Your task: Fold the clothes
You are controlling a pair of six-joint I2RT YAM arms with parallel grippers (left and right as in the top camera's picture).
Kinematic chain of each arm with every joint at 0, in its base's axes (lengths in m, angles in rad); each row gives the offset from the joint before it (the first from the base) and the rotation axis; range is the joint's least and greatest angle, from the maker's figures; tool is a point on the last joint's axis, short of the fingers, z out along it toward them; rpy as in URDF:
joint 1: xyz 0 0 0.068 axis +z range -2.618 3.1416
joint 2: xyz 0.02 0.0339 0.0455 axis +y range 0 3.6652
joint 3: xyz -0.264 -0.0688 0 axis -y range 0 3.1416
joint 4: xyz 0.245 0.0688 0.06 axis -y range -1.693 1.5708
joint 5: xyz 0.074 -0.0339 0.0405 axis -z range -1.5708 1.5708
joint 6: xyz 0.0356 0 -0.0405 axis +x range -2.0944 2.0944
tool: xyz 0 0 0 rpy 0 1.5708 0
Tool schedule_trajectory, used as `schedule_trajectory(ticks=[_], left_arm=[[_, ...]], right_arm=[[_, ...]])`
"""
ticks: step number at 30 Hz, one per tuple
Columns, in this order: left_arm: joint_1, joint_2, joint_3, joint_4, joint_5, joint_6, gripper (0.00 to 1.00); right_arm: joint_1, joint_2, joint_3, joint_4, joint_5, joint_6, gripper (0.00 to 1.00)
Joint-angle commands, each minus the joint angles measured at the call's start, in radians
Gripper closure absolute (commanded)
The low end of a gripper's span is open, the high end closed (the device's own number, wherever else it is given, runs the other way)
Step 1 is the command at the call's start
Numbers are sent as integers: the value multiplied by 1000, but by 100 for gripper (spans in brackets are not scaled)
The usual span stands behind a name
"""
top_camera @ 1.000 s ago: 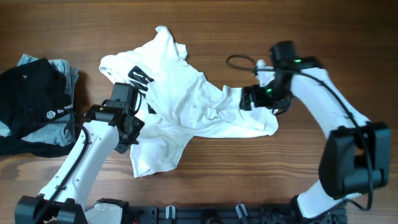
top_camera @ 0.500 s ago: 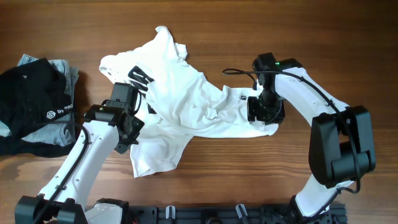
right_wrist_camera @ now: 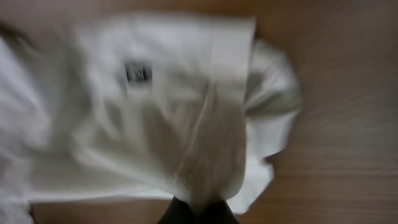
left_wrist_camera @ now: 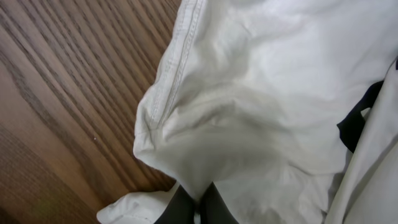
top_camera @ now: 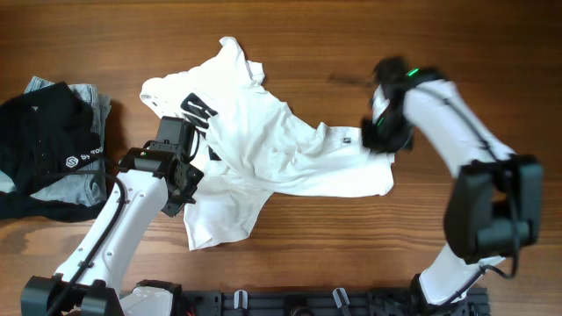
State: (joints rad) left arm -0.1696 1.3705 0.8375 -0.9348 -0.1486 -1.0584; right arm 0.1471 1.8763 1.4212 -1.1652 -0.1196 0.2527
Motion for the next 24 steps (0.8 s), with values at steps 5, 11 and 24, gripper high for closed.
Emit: schedule_trajectory(ticks=[5,11,24], left_arm=[[-4,2,-2,0,-6,12,96],[-4,2,-2,7,-6,12,96],[-4,2,-2,10,-6,12,96]], right_arm=[[-440,-55,219,102,51,-35,23],[-442,-50,159,-109,-43,-107,21],[-158,-50,-330,293,-158,-67,67]])
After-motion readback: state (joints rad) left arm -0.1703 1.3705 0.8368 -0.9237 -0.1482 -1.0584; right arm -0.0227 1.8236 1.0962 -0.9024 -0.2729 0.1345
